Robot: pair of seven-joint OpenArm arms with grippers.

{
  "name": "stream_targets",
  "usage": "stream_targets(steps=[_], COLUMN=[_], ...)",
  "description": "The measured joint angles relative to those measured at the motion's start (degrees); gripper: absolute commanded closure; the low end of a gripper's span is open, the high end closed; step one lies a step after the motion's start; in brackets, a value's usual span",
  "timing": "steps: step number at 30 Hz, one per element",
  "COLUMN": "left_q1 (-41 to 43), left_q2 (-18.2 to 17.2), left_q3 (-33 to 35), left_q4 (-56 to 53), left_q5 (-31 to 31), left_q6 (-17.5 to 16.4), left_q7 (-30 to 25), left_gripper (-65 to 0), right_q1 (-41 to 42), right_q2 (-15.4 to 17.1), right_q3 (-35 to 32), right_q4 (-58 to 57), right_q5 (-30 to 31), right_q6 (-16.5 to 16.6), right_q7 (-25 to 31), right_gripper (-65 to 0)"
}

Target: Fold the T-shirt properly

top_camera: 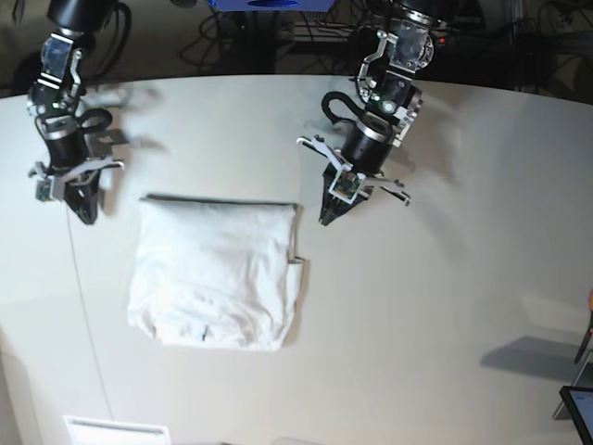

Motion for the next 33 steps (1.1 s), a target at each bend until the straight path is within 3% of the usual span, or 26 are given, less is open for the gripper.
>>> stream_targets(steps=[5,9,12,24,33], left_q1=[5.25,8.57,11.80,23.52,31.47], left_q2=[-1.60,-3.80,-4.42,-8.92,-9.79], left_q3=[0.35,0.31,0.11,0.42,-1.81], left_q4=[3.80,8.48,9.60,5.99,5.62], left_q5=[-1.77,-4.66,-4.61,-4.55,-4.55], left_q6=[-0.66,-0.22,-0.04,-0.24,0.15], left_q7=[0.07,-0.50,-2.23,-15.08,-17.44], left_gripper=[0.0,0.0,0.0,0.0,0.0], right_q1=[-7.23,-12.66,-16.17,-24.65,-31.17], right_q2=[4.15,4.13,3.72,-2.25,-6.73], right_q3=[-3.08,-3.72,-3.80,-1.27,3.52], right_q4=[0.02,0.74,0.92,3.74,7.78], right_q5=[-0.39,-0.02,-0.22,0.70,0.63], right_q6=[0.55,0.22,0.20,0.11,-0.11], right_q7=[6.97,13.92,16.06,17.79,17.46], right_gripper=[-1.6,-1.5,-1.5,-1.5,-1.5])
